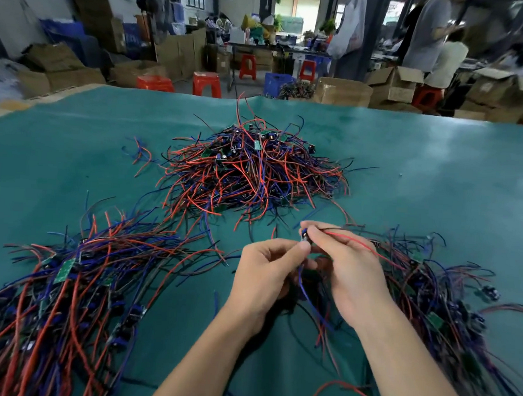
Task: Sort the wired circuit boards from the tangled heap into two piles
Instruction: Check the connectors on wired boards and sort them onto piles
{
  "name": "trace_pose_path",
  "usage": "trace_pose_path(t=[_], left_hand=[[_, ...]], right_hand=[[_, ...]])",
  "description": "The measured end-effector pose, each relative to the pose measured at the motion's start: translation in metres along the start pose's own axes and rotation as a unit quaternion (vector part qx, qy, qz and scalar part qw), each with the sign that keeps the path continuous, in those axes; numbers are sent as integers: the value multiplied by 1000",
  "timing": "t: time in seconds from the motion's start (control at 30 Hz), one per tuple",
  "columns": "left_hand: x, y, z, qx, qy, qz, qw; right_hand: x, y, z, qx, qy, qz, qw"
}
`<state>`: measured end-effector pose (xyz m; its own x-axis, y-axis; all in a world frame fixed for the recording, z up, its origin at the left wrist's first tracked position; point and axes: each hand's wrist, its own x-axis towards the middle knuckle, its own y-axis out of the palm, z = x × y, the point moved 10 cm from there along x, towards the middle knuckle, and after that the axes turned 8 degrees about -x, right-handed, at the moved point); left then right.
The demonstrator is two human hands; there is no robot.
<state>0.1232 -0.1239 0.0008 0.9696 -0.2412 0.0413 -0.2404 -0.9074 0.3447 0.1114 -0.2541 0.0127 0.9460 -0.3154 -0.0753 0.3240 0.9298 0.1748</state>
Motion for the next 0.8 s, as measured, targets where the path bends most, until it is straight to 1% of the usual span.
trace_pose_path(t=[0.1,0.2,0.27,0.33,0.4,0.43,0.5,0.57,0.6,0.63,0.73,0.8], left_hand=[[2,1,1,-19,-20,16,1000],[0,5,6,-33,-46,43,997],[-1,11,7,-46,-60,63,995],[-3,17,6,-54,-67,88,992],[-3,20,5,-64,-69,110,989],[-4,21,4,-69,-72,120,988],[-6,23,4,-90,-80,145,982],[-8,28,6,-100,-86,164,978],[-9,30,7,-98,-87,166,977],[-10,30,9,-94,-88,166,978],[-9,26,12,-100,-92,138,981],[-6,18,12,-93,-84,109,986]], right_hand=[[2,2,-5,-16,-2,18,1000],[5,-5,5,-57,-34,27,997],[8,-19,17,-110,-77,1,991],[8,-32,32,-197,-148,-45,968],[5,-41,45,-234,-197,-89,948],[4,-49,50,-228,-208,-120,944],[-1,-79,59,-190,-217,-208,935],[-4,-110,63,-138,-206,-282,927],[-2,-118,61,-111,-202,-293,928],[0,-118,58,-87,-198,-288,933],[7,-99,52,-44,-186,-232,954],[7,-105,49,-6,-174,-249,953]])
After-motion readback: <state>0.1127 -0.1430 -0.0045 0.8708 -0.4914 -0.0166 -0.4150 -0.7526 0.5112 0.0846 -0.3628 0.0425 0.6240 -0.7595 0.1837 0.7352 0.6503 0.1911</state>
